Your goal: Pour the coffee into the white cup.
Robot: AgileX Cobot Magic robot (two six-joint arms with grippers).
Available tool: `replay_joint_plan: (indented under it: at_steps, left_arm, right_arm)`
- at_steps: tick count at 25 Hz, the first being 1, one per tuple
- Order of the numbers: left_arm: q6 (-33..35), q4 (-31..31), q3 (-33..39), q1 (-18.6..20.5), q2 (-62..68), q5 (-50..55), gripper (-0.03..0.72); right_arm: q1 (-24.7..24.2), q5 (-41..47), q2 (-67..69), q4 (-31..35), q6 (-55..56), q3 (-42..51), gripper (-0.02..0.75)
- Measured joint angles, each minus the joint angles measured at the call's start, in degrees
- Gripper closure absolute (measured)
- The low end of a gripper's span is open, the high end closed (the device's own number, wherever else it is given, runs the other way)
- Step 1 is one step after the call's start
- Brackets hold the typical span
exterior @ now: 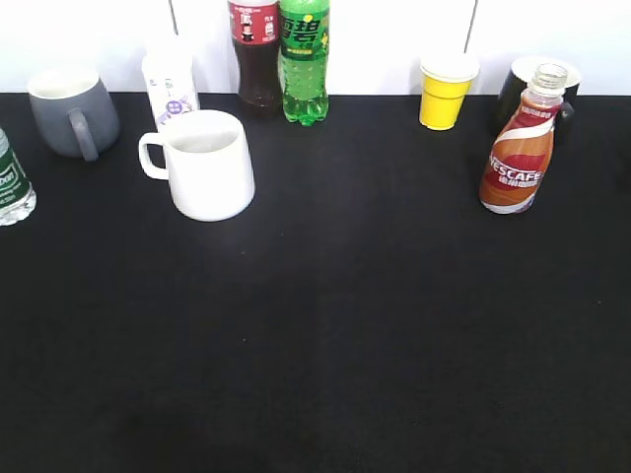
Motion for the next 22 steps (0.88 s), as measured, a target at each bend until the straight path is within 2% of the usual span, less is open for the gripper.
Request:
replay_joint_plan:
  at_steps: [5, 7, 12, 18, 22]
  left_arm:
    - [0.0, 0.0, 0.0, 6.5, 0.0, 0.0, 0.36]
    - [0.0, 0.0, 0.0, 9.2, 0.0, 0.0, 0.36]
    - [0.1, 0.0, 0.0, 14.4, 0.0, -0.1, 0.36]
    - [0.1, 0.0, 0.0, 24.6, -4.1, -0.1, 0.36]
    - [0.1, 0.0, 0.0, 25.2, -4.1, -0.1, 0.362]
  right_arm:
    - [-11.0, -0.1, 0.0, 0.1, -0.1, 0.0, 0.144]
    - [-13.5, -0.1, -1.5, 0.1, -0.1, 0.0, 0.144]
    - [-14.0, -0.1, -1.7, 0.5, -0.1, 0.1, 0.145]
    - [-14.0, -0.1, -1.8, 0.6, -0.1, 0.1, 0.145]
    - [-14.0, -0.1, -1.8, 0.6, -0.1, 0.1, 0.145]
